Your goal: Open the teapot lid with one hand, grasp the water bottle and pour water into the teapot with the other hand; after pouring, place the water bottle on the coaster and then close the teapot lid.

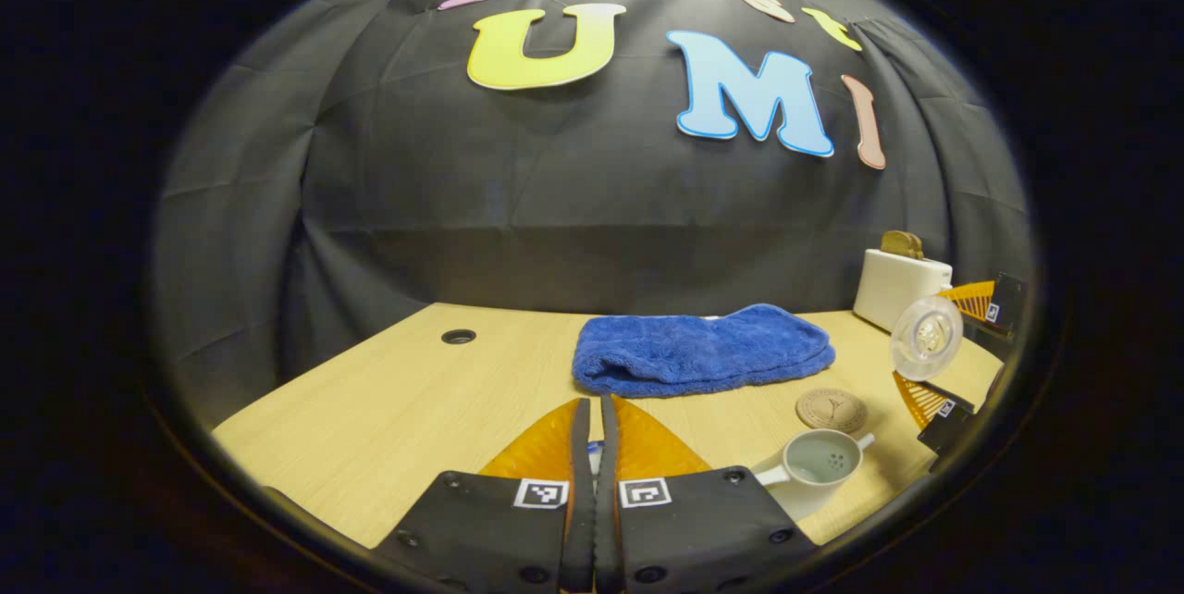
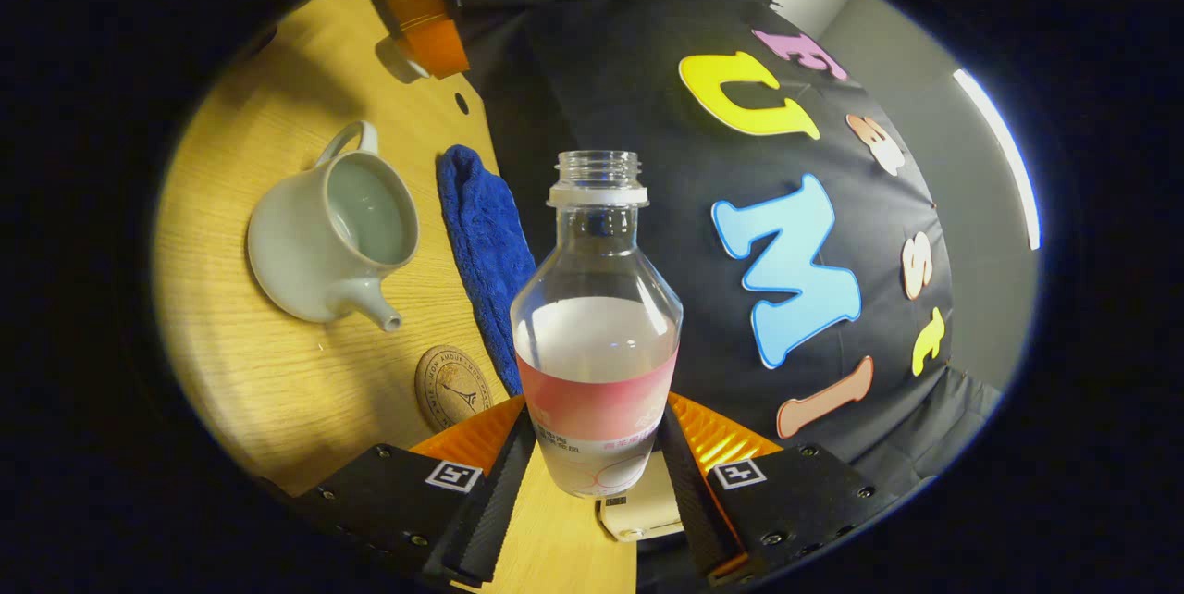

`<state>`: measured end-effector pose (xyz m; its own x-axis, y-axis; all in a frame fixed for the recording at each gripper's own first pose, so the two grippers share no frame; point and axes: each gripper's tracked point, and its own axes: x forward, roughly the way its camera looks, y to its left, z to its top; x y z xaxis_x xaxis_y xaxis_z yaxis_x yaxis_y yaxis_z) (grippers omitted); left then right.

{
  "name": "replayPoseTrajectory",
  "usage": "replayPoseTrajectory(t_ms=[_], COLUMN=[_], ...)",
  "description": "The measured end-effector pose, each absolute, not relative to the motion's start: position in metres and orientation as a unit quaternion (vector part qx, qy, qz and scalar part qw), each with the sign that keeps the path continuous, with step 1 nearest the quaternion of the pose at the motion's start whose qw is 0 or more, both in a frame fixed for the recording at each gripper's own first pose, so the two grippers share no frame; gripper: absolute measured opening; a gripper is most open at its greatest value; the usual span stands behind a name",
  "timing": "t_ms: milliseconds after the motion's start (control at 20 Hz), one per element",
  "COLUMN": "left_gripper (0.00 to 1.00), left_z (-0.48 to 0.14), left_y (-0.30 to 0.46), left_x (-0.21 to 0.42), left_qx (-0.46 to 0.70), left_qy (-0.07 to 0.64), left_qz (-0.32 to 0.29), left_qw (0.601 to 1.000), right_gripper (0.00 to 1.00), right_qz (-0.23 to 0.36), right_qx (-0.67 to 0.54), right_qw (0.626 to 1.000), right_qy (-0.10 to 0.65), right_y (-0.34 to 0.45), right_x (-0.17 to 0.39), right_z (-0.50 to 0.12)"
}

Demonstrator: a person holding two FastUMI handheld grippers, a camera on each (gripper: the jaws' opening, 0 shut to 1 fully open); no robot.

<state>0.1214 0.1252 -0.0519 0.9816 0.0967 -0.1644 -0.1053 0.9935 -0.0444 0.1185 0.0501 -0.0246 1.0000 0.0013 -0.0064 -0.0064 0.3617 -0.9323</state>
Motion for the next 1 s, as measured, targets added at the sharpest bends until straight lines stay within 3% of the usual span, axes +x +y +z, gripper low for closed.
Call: replayPoseTrajectory(t_ms=[400,1000], left_gripper=[0.06,0.07], left_z=[-0.055,-0.061], left_y=[0.127,0.127], left_x=[0.122,0.124], left_qx=[-0.027,-0.031], left_qy=[0.086,0.095], left_qz=[0.051,0.049], left_qw=[0.995,0.994], right_gripper=[0.75,0.75], right_qz=[0.019,-0.011], right_qx=[-0.644,-0.732], right_qw=[0.764,0.679], right_qy=[-0.024,-0.054], right_y=[0.054,0.055], right_x=[0.12,0.129], right_z=[-0.021,-0.004])
